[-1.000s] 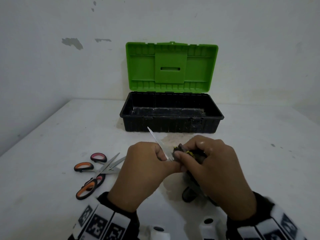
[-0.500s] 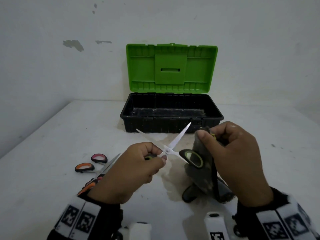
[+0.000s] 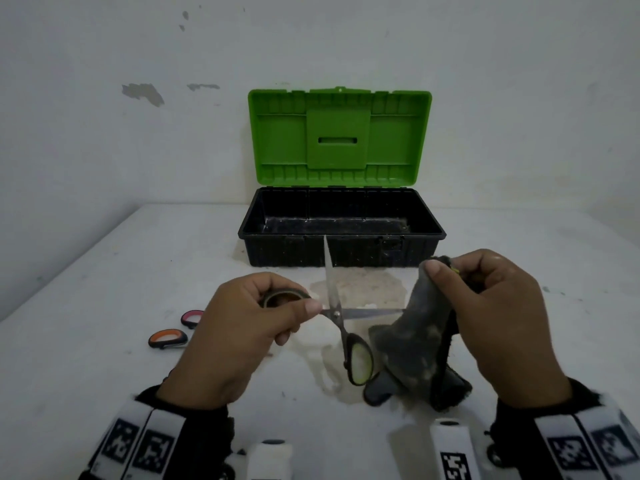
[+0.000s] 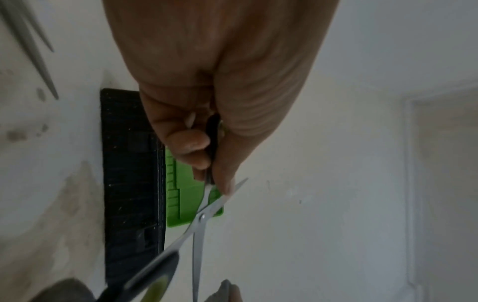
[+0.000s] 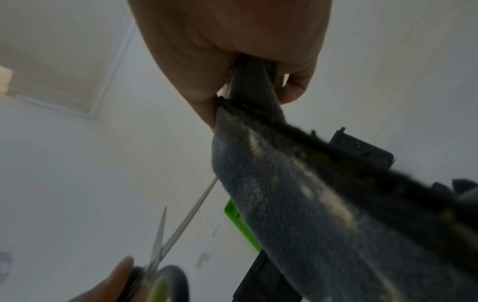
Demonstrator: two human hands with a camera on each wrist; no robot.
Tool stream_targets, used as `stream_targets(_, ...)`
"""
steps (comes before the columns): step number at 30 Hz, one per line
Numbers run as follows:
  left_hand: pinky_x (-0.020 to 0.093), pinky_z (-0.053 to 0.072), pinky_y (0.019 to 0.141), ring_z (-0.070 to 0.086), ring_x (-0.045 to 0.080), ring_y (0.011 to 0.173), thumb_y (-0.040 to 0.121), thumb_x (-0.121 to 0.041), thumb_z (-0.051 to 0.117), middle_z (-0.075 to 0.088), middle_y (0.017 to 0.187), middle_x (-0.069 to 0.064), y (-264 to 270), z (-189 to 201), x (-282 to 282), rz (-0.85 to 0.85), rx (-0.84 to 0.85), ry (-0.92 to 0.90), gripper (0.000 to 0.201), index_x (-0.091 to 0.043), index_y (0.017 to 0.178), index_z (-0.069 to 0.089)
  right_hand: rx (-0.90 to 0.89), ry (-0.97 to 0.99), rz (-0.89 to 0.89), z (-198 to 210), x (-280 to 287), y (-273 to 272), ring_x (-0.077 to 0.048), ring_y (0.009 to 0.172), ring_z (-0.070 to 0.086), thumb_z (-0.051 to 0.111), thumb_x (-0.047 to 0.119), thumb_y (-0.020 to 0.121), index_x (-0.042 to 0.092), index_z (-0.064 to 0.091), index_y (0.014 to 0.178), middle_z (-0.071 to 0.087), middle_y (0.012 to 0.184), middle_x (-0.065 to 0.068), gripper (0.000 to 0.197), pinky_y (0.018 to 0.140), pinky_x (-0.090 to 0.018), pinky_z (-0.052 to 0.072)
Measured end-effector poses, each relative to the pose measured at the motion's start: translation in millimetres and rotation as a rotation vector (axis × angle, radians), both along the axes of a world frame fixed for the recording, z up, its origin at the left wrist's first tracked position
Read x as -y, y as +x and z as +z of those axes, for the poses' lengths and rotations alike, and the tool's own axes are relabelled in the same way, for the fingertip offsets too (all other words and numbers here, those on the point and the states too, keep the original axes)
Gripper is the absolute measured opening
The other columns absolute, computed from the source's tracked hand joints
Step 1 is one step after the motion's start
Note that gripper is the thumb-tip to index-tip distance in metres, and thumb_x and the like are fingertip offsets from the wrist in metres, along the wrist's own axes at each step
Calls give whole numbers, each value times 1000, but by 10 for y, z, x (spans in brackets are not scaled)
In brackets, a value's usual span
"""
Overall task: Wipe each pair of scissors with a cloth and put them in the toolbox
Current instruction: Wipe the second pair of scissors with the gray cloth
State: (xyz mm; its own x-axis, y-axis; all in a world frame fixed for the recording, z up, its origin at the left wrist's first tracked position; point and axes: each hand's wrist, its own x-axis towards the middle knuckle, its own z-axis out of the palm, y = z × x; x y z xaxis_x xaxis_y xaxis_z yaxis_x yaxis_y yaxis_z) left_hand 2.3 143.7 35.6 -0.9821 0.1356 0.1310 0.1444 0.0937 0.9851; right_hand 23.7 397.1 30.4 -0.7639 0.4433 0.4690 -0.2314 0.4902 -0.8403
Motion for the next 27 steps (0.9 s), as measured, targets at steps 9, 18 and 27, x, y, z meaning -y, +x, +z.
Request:
stream_targets(9,23,41,45,49,10,49,83,-40,64,59,63,4,40,-71,-278,116,222,372,32,-9,74,66,58,29,118,70,5,39,-24,64,66,76,33,81,21,66,73,68,67,0,18,62,-51,58)
stream_targets(18,30,42,51,46,26,70,98,-43,47,53,75,11,160,-101,-515,84,254,412,37,-11,81,57,31,311,380,42,420,210,2,71,64,84,29,72,33,66,70,68,74,20,19,62,-4,41)
stream_targets(27,38,57,67,61,25,85,98,-47,43,61,85,7,234,-140,-560,67,352,476,38,-23,102,73,-33,412,269,-41,476,183,-5,73,62,75,41,77,28,68,76,66,72,18,14,65,-18,48)
